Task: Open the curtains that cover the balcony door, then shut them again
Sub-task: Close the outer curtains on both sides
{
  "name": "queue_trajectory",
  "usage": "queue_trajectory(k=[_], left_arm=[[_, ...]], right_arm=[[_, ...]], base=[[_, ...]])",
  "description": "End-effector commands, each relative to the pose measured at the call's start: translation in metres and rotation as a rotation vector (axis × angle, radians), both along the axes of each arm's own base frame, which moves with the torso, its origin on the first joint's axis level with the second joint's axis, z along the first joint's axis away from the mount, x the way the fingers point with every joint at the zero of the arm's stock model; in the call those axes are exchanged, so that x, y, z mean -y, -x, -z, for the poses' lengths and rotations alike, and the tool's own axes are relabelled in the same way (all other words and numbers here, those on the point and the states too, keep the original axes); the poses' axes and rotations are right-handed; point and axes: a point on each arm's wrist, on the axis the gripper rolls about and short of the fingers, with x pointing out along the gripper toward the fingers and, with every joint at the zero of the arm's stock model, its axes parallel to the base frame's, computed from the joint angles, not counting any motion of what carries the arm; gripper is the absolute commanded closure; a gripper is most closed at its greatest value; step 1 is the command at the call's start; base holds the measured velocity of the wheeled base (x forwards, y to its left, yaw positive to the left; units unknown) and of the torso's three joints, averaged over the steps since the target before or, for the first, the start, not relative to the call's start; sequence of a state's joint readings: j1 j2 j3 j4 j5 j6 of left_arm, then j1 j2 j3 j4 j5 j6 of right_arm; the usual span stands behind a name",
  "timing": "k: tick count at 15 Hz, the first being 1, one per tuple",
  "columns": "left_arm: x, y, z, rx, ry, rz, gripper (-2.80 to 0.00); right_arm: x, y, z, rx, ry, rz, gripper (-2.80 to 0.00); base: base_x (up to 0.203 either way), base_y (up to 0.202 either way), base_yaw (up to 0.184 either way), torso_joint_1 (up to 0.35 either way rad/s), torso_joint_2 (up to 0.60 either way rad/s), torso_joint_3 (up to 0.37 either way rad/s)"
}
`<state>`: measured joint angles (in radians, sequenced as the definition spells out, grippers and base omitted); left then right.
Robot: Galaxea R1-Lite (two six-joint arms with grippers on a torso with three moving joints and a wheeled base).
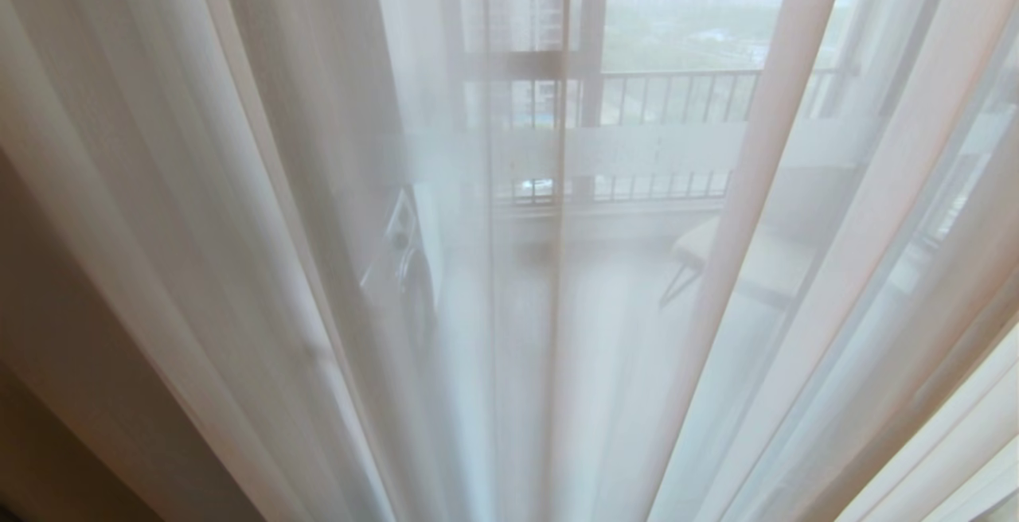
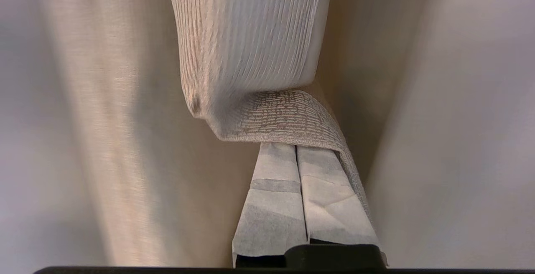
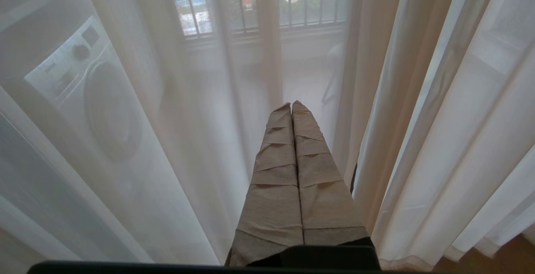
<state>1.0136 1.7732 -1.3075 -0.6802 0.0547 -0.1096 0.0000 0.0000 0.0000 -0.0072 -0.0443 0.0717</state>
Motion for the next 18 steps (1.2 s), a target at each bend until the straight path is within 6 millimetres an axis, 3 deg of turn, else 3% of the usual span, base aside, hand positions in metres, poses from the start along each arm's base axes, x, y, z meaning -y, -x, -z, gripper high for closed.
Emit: queue_trajectory(k=[1,8,18], left_arm=[[0.031,0.017,-0.02,0.028,-0.043,0.097,0.0],[0.105,0.039,-0.041,0.026,-0.126,0.478,0.0],[0.219,0.005,-0.051,0.094,-0.177,1.012,0.0]], right_arm=[[0.0,0.0,0.0,-0.001,0.0,0.0,0.0],[0.0,0.0,0.0,0.0,0.0,0.0,0.0],[0.0,0.0,0.0,0.0,0.0,0.0,0.0]], base=[[0.0,0.0,0.0,0.0,0.0,0.0],[0.0,0.0,0.0,0.0,0.0,0.0],[0.0,0.0,0.0,0.0,0.0,0.0]])
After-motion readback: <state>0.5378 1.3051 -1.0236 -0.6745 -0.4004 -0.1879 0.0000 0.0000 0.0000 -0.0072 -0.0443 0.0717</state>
